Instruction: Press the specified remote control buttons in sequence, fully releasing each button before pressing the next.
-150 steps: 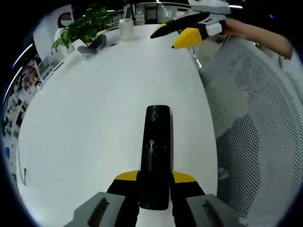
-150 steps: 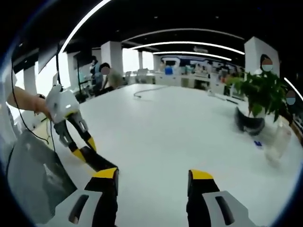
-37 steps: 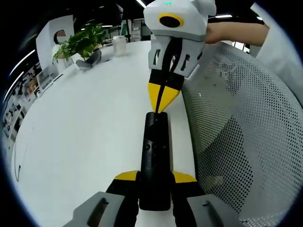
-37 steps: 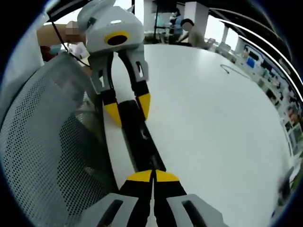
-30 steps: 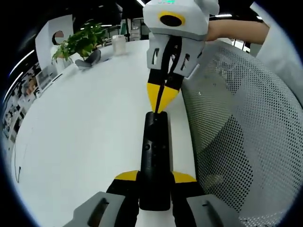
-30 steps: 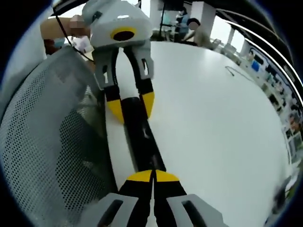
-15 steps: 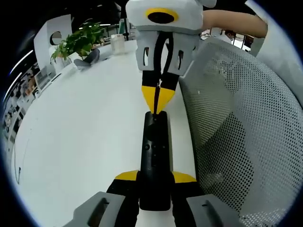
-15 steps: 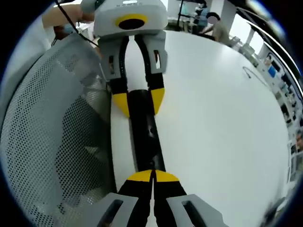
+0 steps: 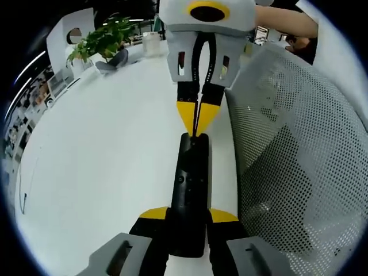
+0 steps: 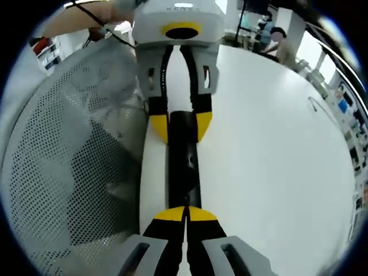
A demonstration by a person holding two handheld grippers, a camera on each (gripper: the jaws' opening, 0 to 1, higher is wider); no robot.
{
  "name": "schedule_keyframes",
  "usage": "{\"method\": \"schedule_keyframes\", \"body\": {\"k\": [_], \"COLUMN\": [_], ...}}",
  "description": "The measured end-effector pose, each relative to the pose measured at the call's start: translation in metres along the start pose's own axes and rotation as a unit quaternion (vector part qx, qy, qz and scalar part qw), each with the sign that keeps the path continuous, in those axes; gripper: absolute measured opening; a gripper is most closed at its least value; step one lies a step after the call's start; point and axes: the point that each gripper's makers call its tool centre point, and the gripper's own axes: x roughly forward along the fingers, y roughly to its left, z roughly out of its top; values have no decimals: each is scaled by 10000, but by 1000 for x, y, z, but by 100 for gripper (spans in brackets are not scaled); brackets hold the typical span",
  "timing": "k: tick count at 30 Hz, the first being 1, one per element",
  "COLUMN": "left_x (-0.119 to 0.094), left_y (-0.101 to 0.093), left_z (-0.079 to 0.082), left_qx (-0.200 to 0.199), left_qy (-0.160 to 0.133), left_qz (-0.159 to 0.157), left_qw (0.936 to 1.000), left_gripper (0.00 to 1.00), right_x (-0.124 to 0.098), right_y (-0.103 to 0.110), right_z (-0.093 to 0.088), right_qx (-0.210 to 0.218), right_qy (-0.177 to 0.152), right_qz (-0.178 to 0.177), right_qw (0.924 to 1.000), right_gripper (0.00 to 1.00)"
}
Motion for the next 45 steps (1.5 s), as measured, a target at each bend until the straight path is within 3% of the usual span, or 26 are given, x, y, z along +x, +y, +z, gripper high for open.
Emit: {"method": "schedule_keyframes", "body": {"k": [7,14,23,37,45], "left_x": [0,0,-1,-1,-1], "left_y": [0,-1,0,0,0], "left_z": [1,-1,-2,-1,-2], "left_qx": [94,88,92,31,16], "left_qy": [-9,-141,-439,-392,-357], "left_qz": [-24,-15,-31,-23,-36], "left_qw": [10000,9999,9990,9992,9994], "left_gripper": [24,24,24,24,24], "right_x": [0,0,1,6,6], "right_y": [0,0,0,3,0], "right_z": [1,2,4,16,15], "right_qx": [356,711,699,340,416], "right_qy": [-114,-431,-415,-451,-393], "right_qz": [-77,-669,-1115,-886,-735], "right_qw": [9993,9943,9904,9945,9957], "right_gripper": [0,0,0,0,0]}}
